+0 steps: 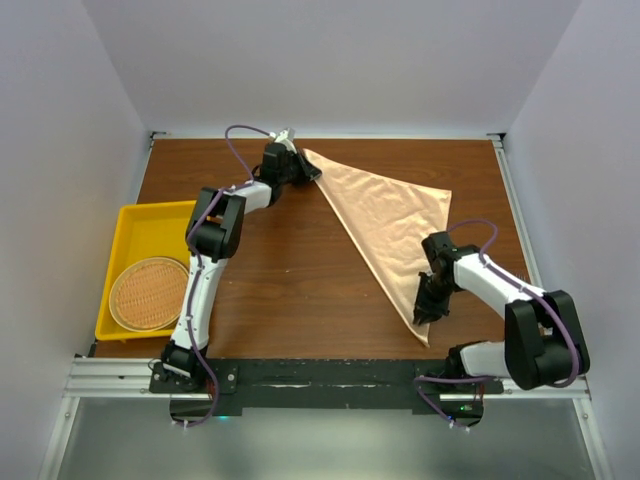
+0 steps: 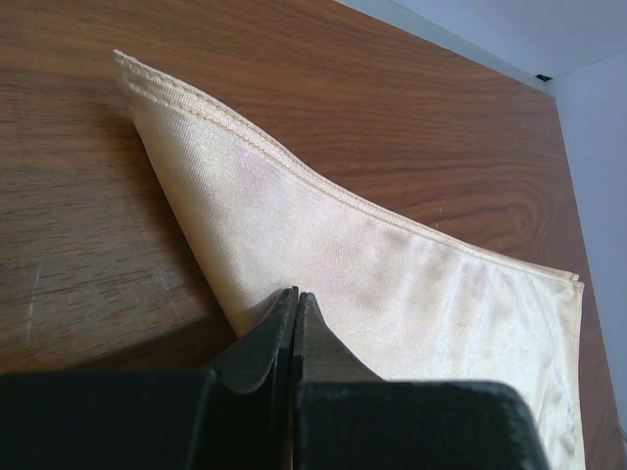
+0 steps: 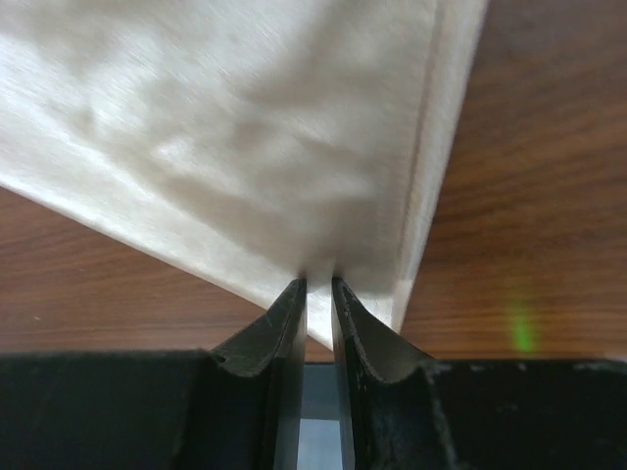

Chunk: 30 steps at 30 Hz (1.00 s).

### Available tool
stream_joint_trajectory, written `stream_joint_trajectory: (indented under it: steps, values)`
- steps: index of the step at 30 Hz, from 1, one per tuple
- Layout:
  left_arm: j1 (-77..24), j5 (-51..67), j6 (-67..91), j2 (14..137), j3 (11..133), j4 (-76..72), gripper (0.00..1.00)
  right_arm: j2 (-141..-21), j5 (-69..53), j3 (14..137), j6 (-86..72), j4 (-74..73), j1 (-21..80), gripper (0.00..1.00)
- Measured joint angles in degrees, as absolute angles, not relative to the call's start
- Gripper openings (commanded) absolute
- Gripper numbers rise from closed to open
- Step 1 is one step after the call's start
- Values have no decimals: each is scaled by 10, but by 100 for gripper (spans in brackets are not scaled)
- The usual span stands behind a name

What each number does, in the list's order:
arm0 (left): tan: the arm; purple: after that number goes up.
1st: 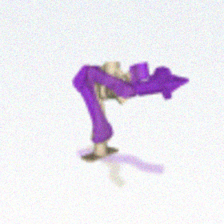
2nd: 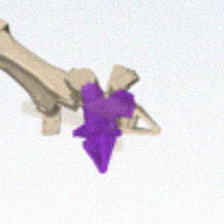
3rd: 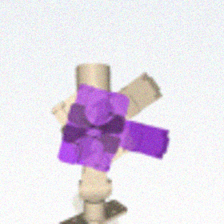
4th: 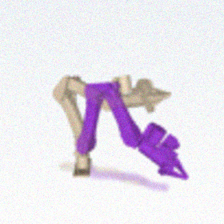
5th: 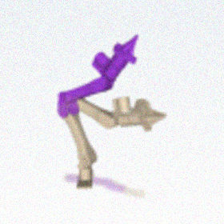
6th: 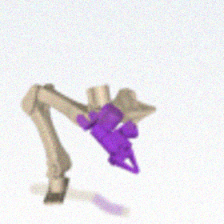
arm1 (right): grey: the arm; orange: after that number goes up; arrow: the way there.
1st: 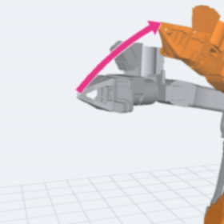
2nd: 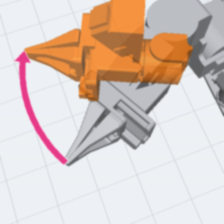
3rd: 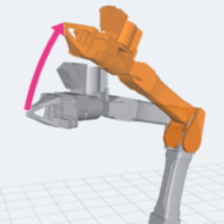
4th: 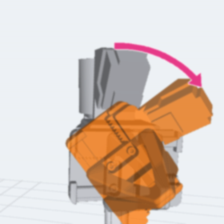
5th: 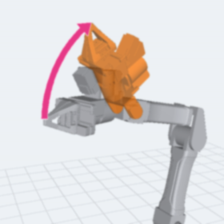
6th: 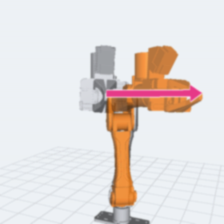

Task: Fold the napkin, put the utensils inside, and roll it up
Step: Fold the napkin

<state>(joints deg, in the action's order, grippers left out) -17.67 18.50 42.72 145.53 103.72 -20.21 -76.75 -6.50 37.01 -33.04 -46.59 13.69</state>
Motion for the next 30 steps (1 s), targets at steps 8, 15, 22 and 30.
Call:
stream_joint_trajectory:
  steps: [8,15,22,30]
  values:
    - [-177,187,411,1449,1039,-191,40,-735,-50,395,-323,-512,138,33]
    - [-173,172,364,1385,1038,-126,58,-806,-51,537,-281,-512,137,33]
    - [-145,167,380,1354,1038,-125,56,-825,-50,591,-259,-514,137,34]
    - [-120,172,447,1419,1048,-147,57,-838,-56,627,-254,-526,136,34]
